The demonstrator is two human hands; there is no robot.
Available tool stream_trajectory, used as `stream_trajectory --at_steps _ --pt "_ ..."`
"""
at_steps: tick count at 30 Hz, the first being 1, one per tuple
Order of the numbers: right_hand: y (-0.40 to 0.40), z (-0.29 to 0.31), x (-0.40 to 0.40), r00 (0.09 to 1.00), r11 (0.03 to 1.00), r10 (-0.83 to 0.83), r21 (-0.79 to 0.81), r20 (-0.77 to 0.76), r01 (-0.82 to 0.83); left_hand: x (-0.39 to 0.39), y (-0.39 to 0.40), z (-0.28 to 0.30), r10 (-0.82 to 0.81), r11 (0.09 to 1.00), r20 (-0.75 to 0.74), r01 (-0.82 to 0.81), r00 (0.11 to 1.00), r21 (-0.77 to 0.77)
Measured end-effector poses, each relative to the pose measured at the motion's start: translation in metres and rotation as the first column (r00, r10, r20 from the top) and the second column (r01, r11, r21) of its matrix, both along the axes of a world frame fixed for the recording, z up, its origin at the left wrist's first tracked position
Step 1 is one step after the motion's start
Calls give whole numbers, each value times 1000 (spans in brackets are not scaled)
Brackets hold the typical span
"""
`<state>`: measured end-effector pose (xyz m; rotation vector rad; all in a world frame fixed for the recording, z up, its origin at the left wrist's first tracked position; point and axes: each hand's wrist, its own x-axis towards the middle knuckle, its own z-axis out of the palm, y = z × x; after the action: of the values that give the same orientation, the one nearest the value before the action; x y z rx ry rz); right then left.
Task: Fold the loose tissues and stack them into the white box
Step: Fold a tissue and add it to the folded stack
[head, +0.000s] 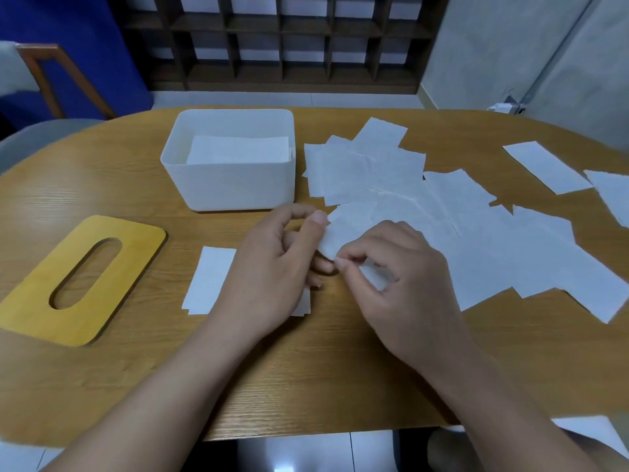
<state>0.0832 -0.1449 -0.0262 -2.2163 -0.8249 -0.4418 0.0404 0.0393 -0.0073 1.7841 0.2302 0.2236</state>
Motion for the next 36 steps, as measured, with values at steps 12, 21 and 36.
stream_trajectory --at_steps 12,21,36 --pt "2 17 -2 916 984 121 170 -382 -58 -10 27 3 -93 992 59 97 994 -75" --pt "27 18 8 770 941 167 332 -616 62 -38 77 -5 107 987 143 -123 984 106" --pt "64 -9 -3 936 995 -93 -59 -339 78 -49 111 -17 155 746 -75 -66 985 662"
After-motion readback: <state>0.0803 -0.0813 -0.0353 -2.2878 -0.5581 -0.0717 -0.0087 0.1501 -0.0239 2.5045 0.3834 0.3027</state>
